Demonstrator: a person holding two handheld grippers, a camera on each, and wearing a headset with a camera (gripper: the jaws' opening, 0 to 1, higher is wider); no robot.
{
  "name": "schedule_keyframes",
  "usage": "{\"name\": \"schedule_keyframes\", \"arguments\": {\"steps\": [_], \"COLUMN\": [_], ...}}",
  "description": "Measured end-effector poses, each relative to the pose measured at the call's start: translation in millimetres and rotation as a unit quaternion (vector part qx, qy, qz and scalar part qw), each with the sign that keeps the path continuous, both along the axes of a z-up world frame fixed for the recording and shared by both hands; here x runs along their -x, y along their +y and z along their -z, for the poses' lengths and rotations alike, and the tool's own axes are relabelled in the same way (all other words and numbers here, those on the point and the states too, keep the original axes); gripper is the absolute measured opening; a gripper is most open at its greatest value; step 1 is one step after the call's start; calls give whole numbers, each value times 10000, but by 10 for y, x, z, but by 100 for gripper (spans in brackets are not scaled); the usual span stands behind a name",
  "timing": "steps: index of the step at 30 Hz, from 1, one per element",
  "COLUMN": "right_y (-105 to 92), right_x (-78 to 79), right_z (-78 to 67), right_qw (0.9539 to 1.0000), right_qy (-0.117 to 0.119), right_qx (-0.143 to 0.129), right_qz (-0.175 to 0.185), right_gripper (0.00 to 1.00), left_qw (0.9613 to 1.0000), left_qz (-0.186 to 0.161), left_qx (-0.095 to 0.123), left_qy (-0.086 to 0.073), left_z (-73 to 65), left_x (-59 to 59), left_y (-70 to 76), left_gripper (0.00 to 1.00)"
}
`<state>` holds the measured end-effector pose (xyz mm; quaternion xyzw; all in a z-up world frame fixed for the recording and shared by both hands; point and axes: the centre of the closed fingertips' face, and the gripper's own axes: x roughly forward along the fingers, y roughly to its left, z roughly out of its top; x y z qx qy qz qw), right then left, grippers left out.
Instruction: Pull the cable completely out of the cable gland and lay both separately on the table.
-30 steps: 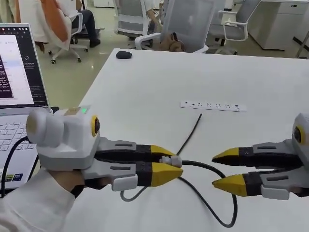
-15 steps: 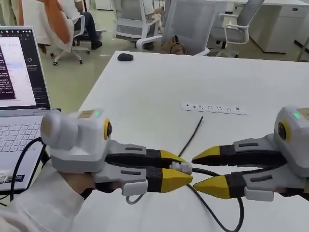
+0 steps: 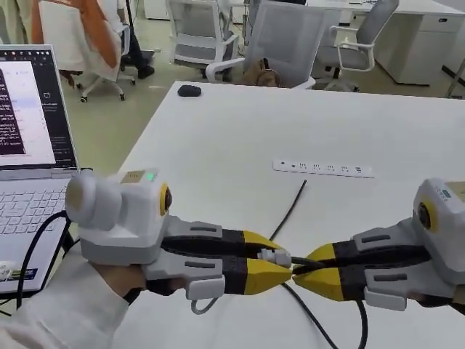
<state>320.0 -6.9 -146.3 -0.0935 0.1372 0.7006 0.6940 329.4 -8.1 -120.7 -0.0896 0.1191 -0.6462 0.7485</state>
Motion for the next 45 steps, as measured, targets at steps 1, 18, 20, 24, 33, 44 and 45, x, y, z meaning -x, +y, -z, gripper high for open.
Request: {"name": "schedule_keyframes", "arguments": {"steps": [1,18,20,24,33,44,45], "right_y": [-1,-279,-332,-422,-469,-378,-328], "right_x": [-1,-160,-189,-215,-220,-213,-209], "right_z": [5,234,266,338,387,260,188], "right_qw": [10000,9991,9986,9977,9967,9973,9978], "right_qy": [1,-7,38,82,131,148,92], "right_qx": [2,265,284,383,459,316,199], "right_qz": [-4,340,435,559,657,649,620], "right_gripper": [3,3,3,3,3,23,25], "left_qw": [10000,9998,9997,9996,9997,9997,9997], "left_qz": [0,-165,-191,-216,-204,-196,-190], "left_qx": [-8,-109,-116,-151,-151,-152,-159], "left_qy": [-2,4,15,36,32,-7,-6], "left_z": [3,56,65,89,92,72,78], "left_x": [-3,-52,-55,-49,-35,-21,-21], "left_y": [0,127,154,193,211,209,198], "left_gripper": [17,17,17,17,17,17,17]}}
